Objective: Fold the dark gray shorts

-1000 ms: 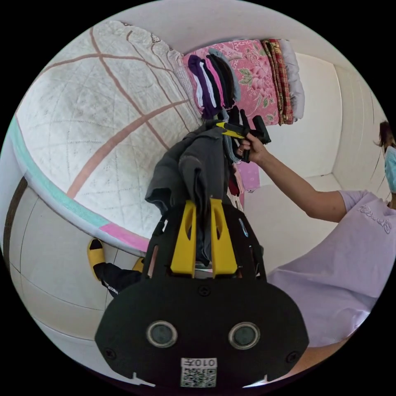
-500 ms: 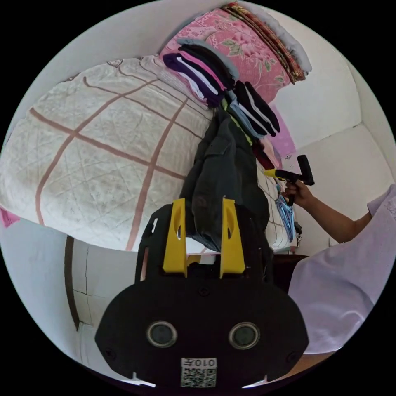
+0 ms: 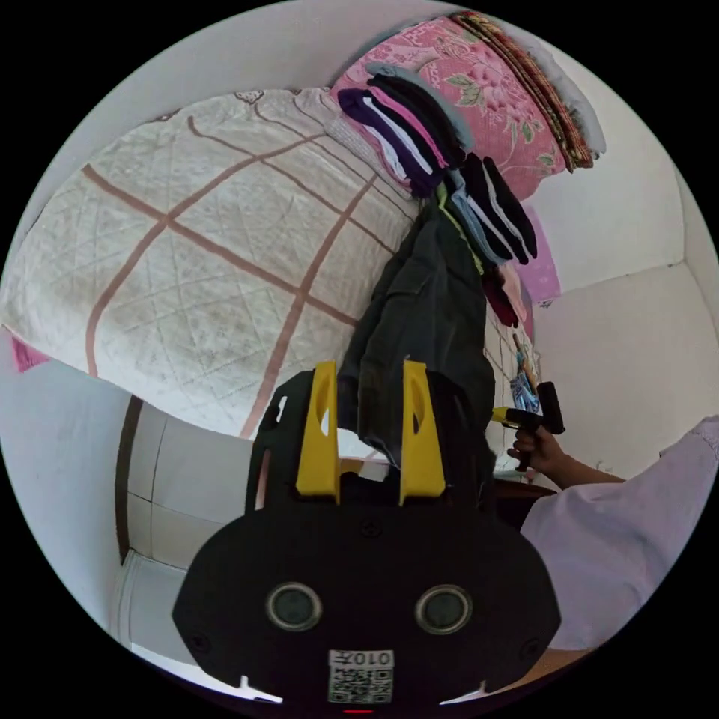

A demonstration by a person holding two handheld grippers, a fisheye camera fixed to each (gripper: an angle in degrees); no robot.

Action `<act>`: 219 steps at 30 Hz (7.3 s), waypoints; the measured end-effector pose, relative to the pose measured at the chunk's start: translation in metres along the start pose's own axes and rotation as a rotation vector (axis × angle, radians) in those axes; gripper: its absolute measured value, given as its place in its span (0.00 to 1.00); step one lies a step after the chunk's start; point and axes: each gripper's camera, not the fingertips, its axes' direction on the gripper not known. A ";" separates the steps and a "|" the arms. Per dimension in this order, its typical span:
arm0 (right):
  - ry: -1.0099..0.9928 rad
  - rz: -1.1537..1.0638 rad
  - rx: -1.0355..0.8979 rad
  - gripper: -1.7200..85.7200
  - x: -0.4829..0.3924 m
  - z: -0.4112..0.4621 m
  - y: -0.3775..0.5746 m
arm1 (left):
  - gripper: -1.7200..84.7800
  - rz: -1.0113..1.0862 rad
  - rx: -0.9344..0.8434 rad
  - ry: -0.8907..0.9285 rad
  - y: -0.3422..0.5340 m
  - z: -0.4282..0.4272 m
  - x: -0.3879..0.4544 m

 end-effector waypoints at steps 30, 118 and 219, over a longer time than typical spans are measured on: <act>-0.002 0.052 -0.003 0.06 0.002 -0.016 0.035 | 0.10 0.101 -0.366 0.267 -0.160 0.106 -0.020; 0.341 -0.886 -0.204 0.12 -0.203 0.073 0.132 | 0.08 1.021 -0.548 -0.034 -0.206 0.088 0.247; 0.158 -0.144 0.115 0.12 0.025 -0.043 0.103 | 0.10 0.258 -0.459 0.114 -0.216 0.132 0.213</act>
